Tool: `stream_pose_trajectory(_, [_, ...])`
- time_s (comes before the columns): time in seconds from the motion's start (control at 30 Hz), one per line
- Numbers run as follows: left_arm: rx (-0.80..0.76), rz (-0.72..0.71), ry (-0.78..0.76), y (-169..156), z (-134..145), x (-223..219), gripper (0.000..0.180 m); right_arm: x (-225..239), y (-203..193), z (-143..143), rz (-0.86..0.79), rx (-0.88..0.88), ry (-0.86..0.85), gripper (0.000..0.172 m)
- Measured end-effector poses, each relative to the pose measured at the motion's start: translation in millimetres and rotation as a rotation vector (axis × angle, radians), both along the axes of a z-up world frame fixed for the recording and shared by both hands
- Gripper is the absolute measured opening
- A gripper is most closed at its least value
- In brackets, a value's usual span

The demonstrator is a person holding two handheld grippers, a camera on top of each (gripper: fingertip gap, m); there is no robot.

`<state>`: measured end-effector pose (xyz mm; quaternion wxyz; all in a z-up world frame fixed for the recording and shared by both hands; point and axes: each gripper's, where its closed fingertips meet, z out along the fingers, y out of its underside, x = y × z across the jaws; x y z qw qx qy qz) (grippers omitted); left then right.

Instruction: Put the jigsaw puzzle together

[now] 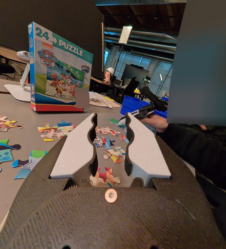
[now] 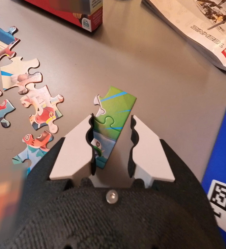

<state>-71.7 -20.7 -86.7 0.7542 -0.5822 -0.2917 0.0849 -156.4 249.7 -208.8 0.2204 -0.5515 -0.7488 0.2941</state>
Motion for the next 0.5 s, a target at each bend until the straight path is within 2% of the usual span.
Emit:
stream_pose_trajectory(0.1, [-0.001, 0.000, 0.001, 0.1, -0.1, 0.2, 0.040, 0.7, 8.2, 0.2, -0.008, -0.003, -0.009, 0.047])
stream_pose_trajectory(0.43, [-0.006, 0.002, 0.003, 0.2, -0.5, -0.1, 0.040, -2.1, 16.4, 0.0, -0.011, -0.002, -0.009, 0.047])
stream_pose_trajectory(0.5, [-0.006, 0.002, 0.003, 0.3, -0.5, 0.1, 0.040, -1.1, 16.7, 1.5, -0.024, 0.002, -0.010, 0.052])
